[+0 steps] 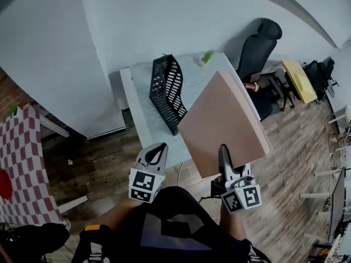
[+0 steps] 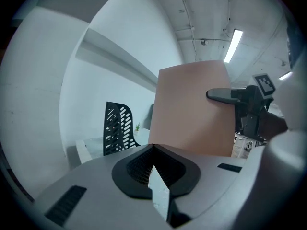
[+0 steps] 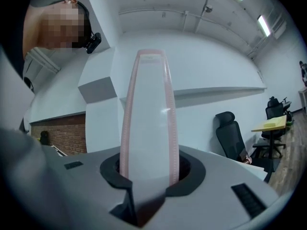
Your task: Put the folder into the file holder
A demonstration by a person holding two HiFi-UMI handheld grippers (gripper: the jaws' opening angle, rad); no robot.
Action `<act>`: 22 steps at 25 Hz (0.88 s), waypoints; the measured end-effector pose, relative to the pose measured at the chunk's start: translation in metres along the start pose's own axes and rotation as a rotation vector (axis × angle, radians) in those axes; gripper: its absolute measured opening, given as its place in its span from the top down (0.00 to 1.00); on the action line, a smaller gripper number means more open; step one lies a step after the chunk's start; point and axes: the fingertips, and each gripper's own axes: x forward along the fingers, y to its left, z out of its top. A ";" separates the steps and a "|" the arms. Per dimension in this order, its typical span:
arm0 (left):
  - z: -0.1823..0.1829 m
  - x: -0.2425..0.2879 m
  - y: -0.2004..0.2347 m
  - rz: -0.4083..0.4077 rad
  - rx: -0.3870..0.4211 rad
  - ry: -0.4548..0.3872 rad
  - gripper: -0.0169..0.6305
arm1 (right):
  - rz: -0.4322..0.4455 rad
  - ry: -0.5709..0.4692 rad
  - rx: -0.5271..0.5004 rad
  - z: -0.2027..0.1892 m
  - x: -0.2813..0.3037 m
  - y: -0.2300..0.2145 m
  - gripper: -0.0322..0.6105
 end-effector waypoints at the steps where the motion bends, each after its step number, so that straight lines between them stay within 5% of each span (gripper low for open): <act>1: 0.003 0.001 0.008 0.003 -0.004 -0.008 0.96 | -0.004 -0.005 -0.011 0.004 0.007 0.001 0.74; 8: 0.012 0.005 0.046 0.061 -0.047 -0.043 0.96 | 0.023 -0.022 -0.051 0.016 0.055 0.002 0.74; 22: 0.023 0.030 0.099 0.330 -0.108 -0.034 0.96 | 0.207 -0.060 0.003 -0.001 0.178 -0.015 0.74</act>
